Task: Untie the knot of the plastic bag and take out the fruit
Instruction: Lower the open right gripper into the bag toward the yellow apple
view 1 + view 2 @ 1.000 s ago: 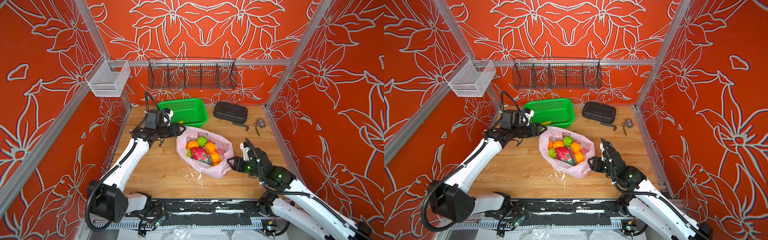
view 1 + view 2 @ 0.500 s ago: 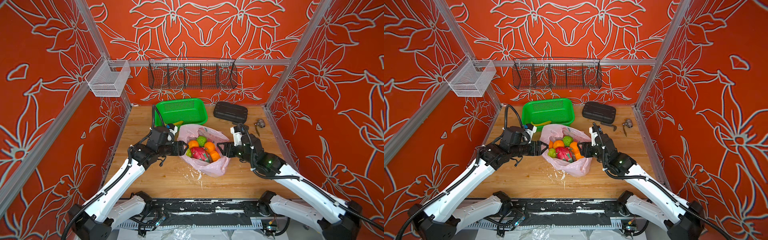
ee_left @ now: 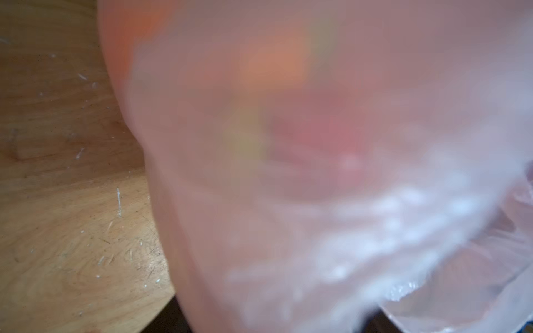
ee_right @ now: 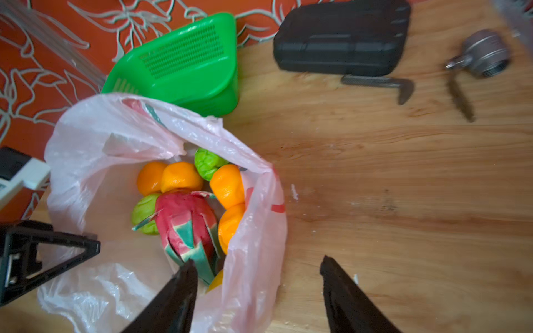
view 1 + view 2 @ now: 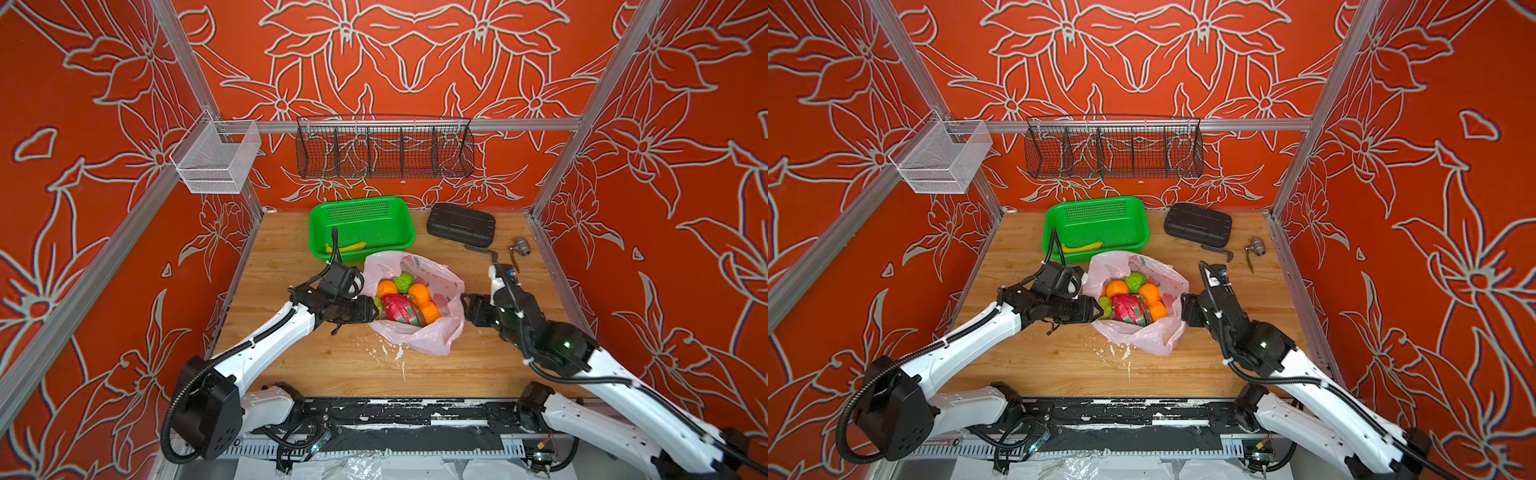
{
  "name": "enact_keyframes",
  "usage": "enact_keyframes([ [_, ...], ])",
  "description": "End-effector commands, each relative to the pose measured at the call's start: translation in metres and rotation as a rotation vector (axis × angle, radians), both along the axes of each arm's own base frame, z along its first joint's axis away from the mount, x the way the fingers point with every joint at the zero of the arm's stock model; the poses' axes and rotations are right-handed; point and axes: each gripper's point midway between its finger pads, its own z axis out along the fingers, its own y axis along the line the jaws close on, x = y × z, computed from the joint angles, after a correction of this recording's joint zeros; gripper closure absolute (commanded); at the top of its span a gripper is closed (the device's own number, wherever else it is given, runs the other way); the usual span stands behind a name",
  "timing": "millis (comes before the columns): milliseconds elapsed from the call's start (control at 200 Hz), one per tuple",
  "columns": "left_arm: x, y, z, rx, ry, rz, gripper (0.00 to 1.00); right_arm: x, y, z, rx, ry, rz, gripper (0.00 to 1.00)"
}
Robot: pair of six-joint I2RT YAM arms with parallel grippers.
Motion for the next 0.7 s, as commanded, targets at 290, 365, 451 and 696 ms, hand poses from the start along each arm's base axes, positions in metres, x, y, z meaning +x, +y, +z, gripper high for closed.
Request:
enact_keyframes([
  [290,-0.015,-0.010,0.003,-0.097,0.007,-0.032,0.59,0.007,0.100,0.027,-0.006,-0.010,0.474,0.38],
  [365,-0.017,-0.008,0.002,-0.083,0.019,-0.033,0.64,0.013,0.118,0.009,-0.035,0.063,0.517,0.38],
  [451,-0.018,-0.007,0.004,-0.084,0.015,-0.029,0.65,0.015,0.131,-0.019,-0.096,0.155,0.554,0.39],
  [696,-0.021,-0.006,0.008,-0.092,0.015,-0.018,0.66,-0.038,0.123,-0.086,-0.220,0.443,0.652,0.45],
])
